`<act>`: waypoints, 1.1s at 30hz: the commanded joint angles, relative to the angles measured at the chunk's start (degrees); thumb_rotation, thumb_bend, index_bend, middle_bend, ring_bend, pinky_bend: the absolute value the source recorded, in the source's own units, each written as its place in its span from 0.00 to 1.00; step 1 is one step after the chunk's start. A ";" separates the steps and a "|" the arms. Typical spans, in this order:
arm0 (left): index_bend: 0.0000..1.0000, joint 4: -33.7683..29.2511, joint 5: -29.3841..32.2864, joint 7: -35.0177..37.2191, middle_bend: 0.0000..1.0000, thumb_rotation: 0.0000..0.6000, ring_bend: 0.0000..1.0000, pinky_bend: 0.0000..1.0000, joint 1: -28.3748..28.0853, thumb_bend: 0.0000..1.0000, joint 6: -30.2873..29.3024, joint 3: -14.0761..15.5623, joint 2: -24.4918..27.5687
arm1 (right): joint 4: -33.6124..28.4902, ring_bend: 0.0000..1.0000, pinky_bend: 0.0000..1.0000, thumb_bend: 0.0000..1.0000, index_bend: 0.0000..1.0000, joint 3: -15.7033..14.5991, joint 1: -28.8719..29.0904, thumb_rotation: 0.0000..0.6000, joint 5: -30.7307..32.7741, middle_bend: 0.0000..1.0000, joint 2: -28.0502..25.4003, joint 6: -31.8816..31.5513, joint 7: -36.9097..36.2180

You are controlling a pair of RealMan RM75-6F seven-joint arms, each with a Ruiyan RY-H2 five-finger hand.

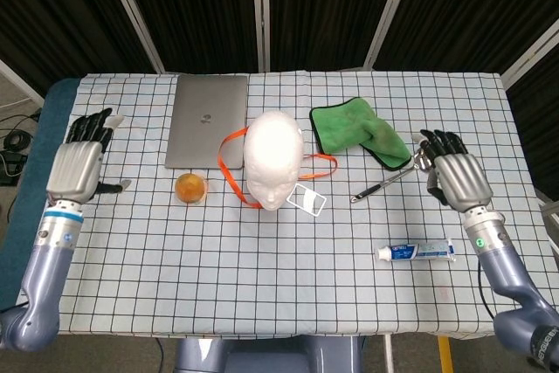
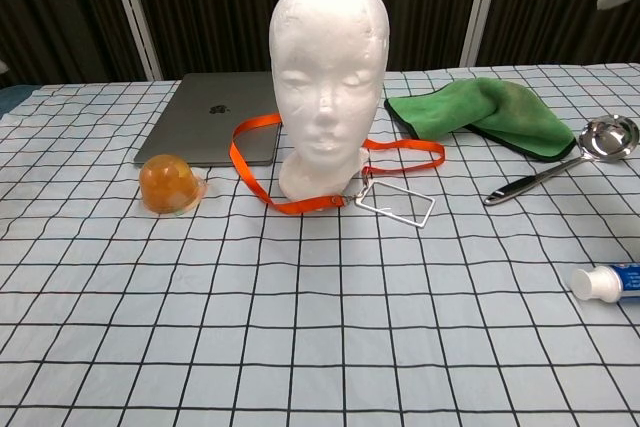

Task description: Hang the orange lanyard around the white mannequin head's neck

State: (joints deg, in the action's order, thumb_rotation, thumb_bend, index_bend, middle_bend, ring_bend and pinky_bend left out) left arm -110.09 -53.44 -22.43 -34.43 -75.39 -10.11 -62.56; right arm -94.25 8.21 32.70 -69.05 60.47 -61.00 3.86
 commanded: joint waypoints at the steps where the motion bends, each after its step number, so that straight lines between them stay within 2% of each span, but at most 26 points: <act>1: 0.00 -3.19 -5.36 0.03 0.00 1.00 0.00 0.00 4.81 0.00 -4.71 4.20 1.10 | 0.97 0.00 0.00 1.00 0.15 -4.60 -1.49 1.00 -7.99 0.06 0.79 1.47 -4.42; 6: 0.00 -4.11 -9.84 -0.63 0.00 1.00 0.00 0.00 9.54 0.00 -9.31 8.16 -0.69 | 3.92 0.00 0.00 1.00 0.15 -6.95 0.68 1.00 -14.97 0.06 5.31 4.61 -5.86; 12: 0.00 -2.21 -14.12 -0.28 0.00 1.00 0.00 0.00 12.52 0.00 -11.80 9.84 -4.26 | 7.30 0.00 0.00 1.00 0.15 -7.29 3.98 1.00 -18.23 0.06 11.87 8.37 -5.97; 19: 0.00 -0.18 -16.79 0.76 0.00 1.00 0.00 0.00 13.73 0.00 -11.67 9.53 -5.83 | 11.10 0.00 0.00 1.00 0.15 -6.14 7.12 1.00 -17.01 0.08 19.41 12.50 -4.14; 33: 0.00 1.58 -15.34 1.17 0.00 1.00 0.00 0.00 14.56 0.00 -8.46 7.58 -6.17 | 17.71 0.00 0.00 1.00 0.11 -3.01 10.74 1.00 -12.20 0.09 27.68 16.26 -1.47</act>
State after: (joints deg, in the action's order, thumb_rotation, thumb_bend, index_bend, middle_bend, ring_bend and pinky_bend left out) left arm -108.62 -68.79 -21.13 -19.90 -84.13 -2.46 -68.67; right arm -76.91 4.84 43.10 -81.69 87.76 -45.08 2.14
